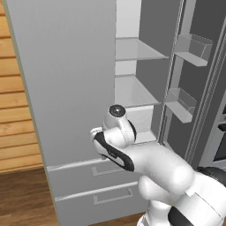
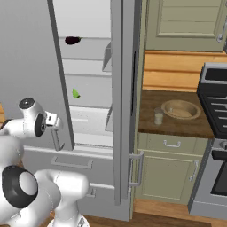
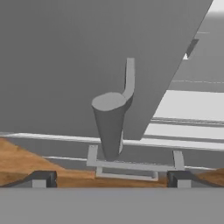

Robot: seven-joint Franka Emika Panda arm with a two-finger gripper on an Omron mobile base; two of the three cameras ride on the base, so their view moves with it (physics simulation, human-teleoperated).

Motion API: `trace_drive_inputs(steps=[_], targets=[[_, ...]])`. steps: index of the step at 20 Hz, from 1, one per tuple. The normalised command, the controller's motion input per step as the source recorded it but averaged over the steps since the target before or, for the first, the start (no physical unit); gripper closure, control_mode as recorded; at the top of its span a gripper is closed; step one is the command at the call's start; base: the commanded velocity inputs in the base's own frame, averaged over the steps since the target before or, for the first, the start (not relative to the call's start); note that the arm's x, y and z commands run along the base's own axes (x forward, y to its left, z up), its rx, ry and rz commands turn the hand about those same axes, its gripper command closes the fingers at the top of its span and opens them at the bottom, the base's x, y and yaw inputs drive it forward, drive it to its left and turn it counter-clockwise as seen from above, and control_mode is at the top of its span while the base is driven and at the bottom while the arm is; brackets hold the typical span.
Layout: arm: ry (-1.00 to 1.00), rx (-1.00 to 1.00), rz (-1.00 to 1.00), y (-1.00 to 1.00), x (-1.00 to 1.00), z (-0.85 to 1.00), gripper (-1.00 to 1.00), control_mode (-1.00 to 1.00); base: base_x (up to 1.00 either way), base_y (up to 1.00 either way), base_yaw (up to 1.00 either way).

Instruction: Grab a lemon wedge from the fridge and one ice cube from the ice bowl, and put them in the glass of lemonade.

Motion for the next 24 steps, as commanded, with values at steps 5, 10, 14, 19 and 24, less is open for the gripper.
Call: trace_drive_inputs(steps=[5,10,14,19,24], targets=[[-0.02,0.00,-0.02,0.08,0.27,-0.19,-1.00,-1.00,0.00,0.00,0.00],[-0.01,0.00,-0.02,0.05,0.21,-0.19,-1.00,-1.00,0.00,0.00,0.00],[0.00,0.00,-0.04,0.00,0.18,-0.28,-1.00,-1.00,0.00,0.00,0.00],[0.00,0.00,-0.04,0.00,0.15,-0.23,-1.00,-1.00,0.00,0.00,0.00],[0.00,0.00,-0.04,0.01,0.21,-0.20,-1.00,-1.00,0.00,0.00,0.00]])
